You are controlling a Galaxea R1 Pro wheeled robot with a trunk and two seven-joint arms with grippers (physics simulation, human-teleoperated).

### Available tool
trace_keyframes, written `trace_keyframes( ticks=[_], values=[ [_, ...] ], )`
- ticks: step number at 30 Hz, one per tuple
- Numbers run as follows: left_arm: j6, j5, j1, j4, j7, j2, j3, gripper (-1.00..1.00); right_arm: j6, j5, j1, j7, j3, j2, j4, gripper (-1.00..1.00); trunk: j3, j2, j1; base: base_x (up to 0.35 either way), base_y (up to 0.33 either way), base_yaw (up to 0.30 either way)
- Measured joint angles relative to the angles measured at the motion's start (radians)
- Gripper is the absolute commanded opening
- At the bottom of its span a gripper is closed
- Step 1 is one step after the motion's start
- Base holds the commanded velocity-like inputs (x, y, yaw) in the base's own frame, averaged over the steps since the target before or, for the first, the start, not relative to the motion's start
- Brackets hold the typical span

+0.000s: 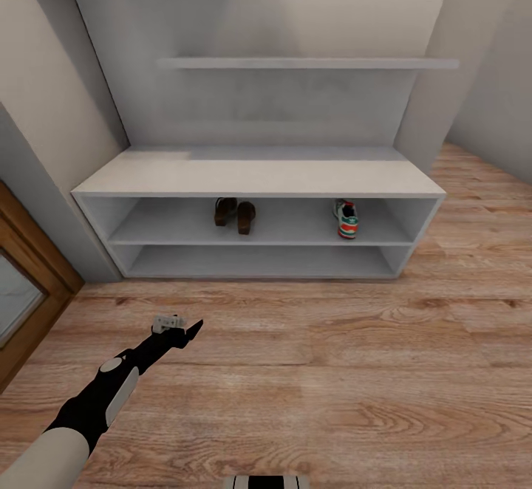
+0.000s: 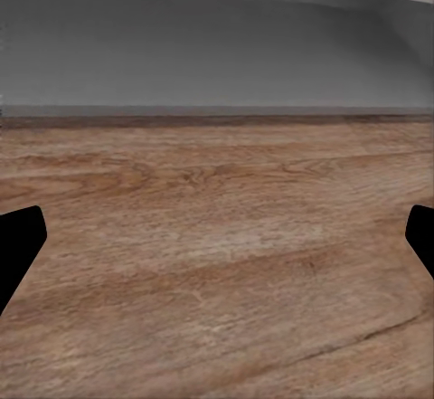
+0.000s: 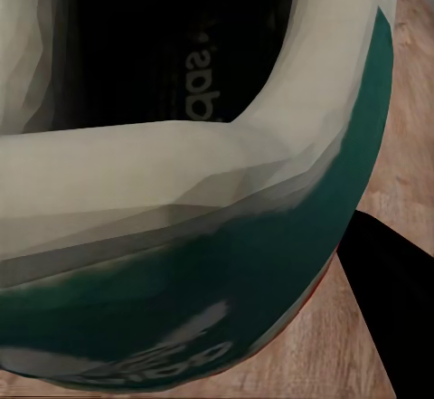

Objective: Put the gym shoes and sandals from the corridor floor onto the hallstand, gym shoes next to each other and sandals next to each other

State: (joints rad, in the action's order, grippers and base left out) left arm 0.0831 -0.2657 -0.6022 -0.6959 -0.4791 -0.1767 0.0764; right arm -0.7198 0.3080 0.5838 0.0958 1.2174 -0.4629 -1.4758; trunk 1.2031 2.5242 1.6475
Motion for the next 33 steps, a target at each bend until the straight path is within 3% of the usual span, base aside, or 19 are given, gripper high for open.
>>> trace_keyframes(
  ticks=[3,4,5,7,11,12,13,14,15,16,17,18,21,24,25,26,27,31,33],
  values=[
    [0.0,0.001,0.0,0.0,0.0,0.0,0.0,1.0,0.0,-0.008,0.0,0.001,-0.043,0.031,0.011,-1.0,0.0,0.0,0.0,0.0,0.0,0.0],
    [0.0,0.002,0.0,0.0,0.0,0.0,0.0,1.0,-0.001,-0.015,0.0,0.001,-0.083,0.052,0.027,-1.0,0.0,0.0,0.0,0.0,0.0,0.0],
    [0.0,0.002,0.0,0.001,0.0,0.0,0.0,1.0,-0.001,-0.022,0.0,0.002,-0.144,0.076,0.051,-1.0,0.0,0.0,0.0,0.0,0.0,0.0],
    [0.0,0.002,0.0,0.001,0.0,0.0,0.0,1.0,-0.001,-0.025,0.0,0.002,-0.304,0.112,0.111,-1.0,0.0,0.0,0.0,0.0,0.0,0.0],
    [0.0,0.003,0.0,0.0,0.0,0.0,-0.001,1.0,-0.001,-0.036,0.001,0.0,-0.674,0.138,0.234,-1.0,0.0,0.0,0.0,0.0,0.0,0.0],
    [0.0,0.003,0.0,0.001,0.0,-0.001,-0.001,1.0,0.0,-0.031,0.001,-0.001,-0.708,0.143,0.244,-1.0,0.0,0.0,0.0,0.0,0.0,0.0],
    [0.0,0.003,0.0,0.0,0.0,-0.002,-0.001,1.0,0.0,-0.034,0.001,-0.001,-0.77,0.155,0.258,-1.0,0.0,0.0,0.0,0.0,0.0,0.0],
    [0.0,0.003,0.0,0.001,0.0,-0.003,-0.001,1.0,-0.001,-0.056,0.001,0.0,-0.803,0.166,0.264,-1.0,0.0,0.0,0.0,0.0,0.0,0.0],
    [0.0,0.003,0.0,0.0,0.0,-0.005,-0.001,1.0,0.0,-0.059,0.001,-0.001,-0.844,0.19,0.271,-1.0,0.0,0.0,0.0,0.0,0.0,0.0],
    [0.0,0.003,0.0,0.0,0.0,-0.007,-0.001,1.0,-0.001,-0.079,0.001,-0.001,-0.864,0.207,0.274,-1.0,0.0,0.0,0.0,0.0,0.0,0.0],
    [0.0,0.003,0.0,0.0,0.0,-0.009,0.0,1.0,0.0,-0.072,0.001,-0.003,-0.891,0.247,0.28,-1.0,0.0,0.0,0.0,0.0,0.0,0.0],
    [0.0,0.003,0.0,0.0,0.0,-0.01,0.0,1.0,-0.002,-0.106,0.001,-0.002,-0.913,0.277,0.283,-1.0,0.0,0.0,0.0,0.0,0.0,0.0],
    [0.0,0.003,0.0,0.0,0.0,-0.012,0.0,1.0,-0.008,-0.094,0.002,0.0,-0.93,0.315,0.292,-1.0,0.0,0.0,0.0,0.0,0.0,0.0],
    [0.0,0.003,0.0,0.0,0.0,-0.012,0.0,1.0,-0.094,-0.098,0.001,0.002,-0.964,0.341,0.333,-1.0,0.0,0.0,0.0,0.0,0.0,0.0],
    [0.0,0.003,0.0,0.0,0.0,-0.012,0.0,1.0,-0.165,-0.068,0.008,0.003,-0.999,0.383,0.382,-1.0,0.0,0.0,0.0,0.0,0.0,0.0],
    [0.0,0.003,0.0,0.0,0.0,-0.012,0.0,1.0,-0.178,-0.134,0.009,0.005,-1.005,0.422,0.411,-1.0,0.0,0.0,0.0,0.0,0.0,0.0],
    [0.0,0.003,0.0,0.0,0.0,-0.012,0.0,1.0,-0.182,-0.101,0.012,0.004,-1.008,0.435,0.416,-1.0,0.0,0.0,0.0,0.0,0.0,0.0],
    [0.0,0.004,0.0,0.0,0.0,-0.012,0.001,1.0,-0.19,-0.099,0.024,0.004,-1.016,0.487,0.425,-1.0,0.0,0.0,0.0,0.0,0.0,0.0],
    [0.0,0.005,0.0,0.0,0.0,-0.012,0.001,1.0,-0.193,-0.112,0.079,0.004,-1.048,0.517,0.429,-1.0,0.0,0.0,0.0,0.0,0.0,0.0]
  ],
)
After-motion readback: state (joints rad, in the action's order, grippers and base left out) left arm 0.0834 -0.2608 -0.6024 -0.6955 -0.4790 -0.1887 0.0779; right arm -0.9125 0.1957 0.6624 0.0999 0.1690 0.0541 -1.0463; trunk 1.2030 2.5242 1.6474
